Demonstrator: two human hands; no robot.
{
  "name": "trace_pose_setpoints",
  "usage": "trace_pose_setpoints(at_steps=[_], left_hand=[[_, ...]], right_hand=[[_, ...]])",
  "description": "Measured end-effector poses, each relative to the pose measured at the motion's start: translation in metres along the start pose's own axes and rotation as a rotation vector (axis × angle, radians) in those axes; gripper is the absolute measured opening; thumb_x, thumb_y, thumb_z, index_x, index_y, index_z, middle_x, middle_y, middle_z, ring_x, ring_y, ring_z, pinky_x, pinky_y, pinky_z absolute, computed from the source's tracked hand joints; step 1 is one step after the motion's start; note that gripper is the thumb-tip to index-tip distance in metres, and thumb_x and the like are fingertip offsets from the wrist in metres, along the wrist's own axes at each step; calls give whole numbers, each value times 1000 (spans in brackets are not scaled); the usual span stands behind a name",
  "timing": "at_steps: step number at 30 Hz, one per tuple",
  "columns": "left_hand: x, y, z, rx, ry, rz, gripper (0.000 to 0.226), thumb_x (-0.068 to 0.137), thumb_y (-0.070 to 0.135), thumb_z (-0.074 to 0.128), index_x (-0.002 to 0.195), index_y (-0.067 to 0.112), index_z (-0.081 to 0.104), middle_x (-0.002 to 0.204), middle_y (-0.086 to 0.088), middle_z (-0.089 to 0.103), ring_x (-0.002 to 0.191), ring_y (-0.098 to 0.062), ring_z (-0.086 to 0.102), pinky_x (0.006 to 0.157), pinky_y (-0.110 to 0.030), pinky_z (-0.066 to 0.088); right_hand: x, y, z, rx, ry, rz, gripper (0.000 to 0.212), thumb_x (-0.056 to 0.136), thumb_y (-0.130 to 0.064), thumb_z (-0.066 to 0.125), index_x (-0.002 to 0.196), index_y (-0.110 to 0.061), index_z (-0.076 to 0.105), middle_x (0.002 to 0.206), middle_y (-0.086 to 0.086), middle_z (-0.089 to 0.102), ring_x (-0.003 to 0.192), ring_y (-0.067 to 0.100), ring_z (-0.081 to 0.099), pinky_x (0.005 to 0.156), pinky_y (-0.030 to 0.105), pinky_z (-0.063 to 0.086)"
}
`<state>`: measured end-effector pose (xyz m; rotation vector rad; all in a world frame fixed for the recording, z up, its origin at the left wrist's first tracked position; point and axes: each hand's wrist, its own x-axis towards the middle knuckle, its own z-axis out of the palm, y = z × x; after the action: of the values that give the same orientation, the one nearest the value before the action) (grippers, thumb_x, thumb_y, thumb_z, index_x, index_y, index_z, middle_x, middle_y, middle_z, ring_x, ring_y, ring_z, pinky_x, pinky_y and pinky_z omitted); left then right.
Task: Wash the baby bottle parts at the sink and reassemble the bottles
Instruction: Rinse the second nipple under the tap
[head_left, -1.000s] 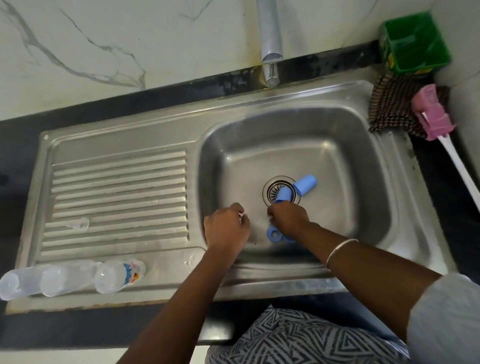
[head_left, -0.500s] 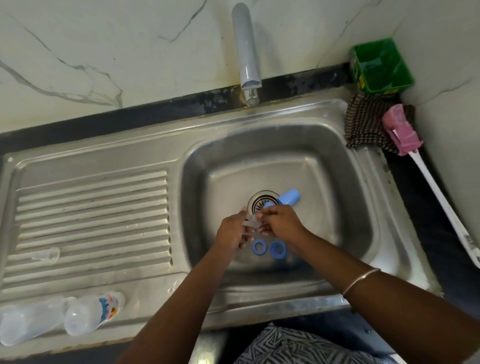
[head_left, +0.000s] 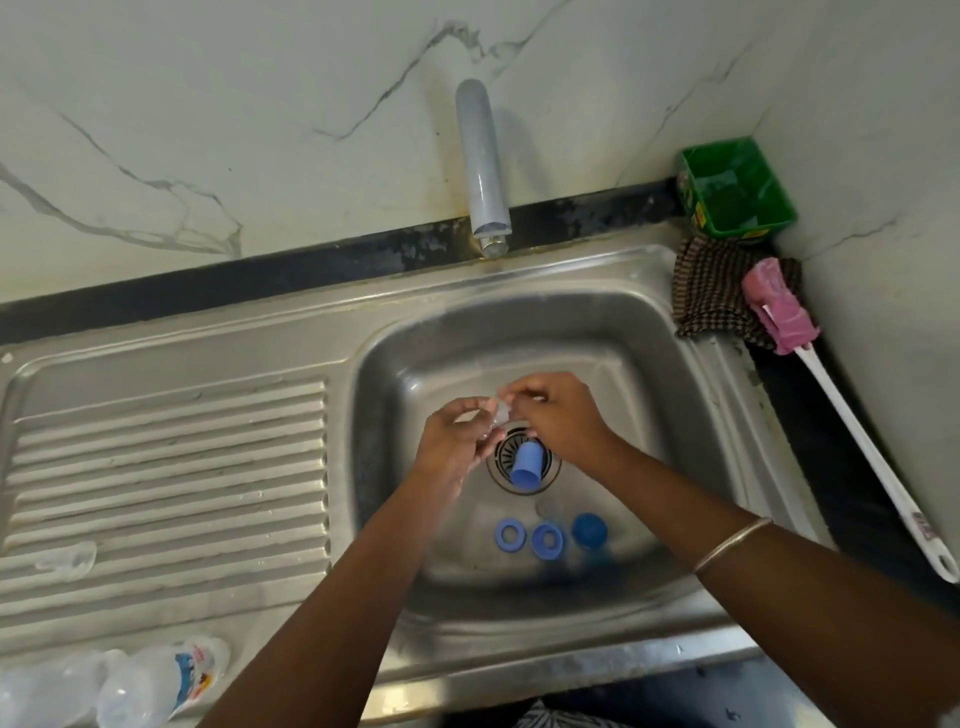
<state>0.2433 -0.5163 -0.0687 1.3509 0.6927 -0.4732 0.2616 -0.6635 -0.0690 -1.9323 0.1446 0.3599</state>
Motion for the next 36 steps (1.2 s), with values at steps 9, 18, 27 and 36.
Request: trace_pose_setpoints(at_steps=[9,18,27,36], left_hand=[[10,47,13,252,62,578,12,83,19,80,89,17,70,75,4,75,77,-8,71,71,-19,53],[11,64,28,205,67,662,15,79,6,81,88,8,69,91,-2,78,84,-16,73,81,-26,58],[18,63,29,271,71,681,53,75,18,86,122,24,60,98,9,74,92,-4,71,83,-19,57],[21,64,32,216,64,678,32,75,4,84,102,15,73,91,9,76,88,-4,71,81,-19,55]], right_hand=[[90,-77,-41,13,382,-298,30,97,-40,59,119,-25,71,94,-16,68,79,-3,63,74,8,48],[128,-88,-43,-266,69,-264,30,103,-35,46,110,-17,69,94,-6,65,96,21,65,86,36,50],[132,-98,-47,-375,-29,-300,19,103,-30,47,85,-29,53,78,-13,58,78,12,60,78,32,47],[133,-101,-46,-407,-63,-306,27,103,-32,49,78,-24,58,79,2,65,82,26,65,80,42,53]])
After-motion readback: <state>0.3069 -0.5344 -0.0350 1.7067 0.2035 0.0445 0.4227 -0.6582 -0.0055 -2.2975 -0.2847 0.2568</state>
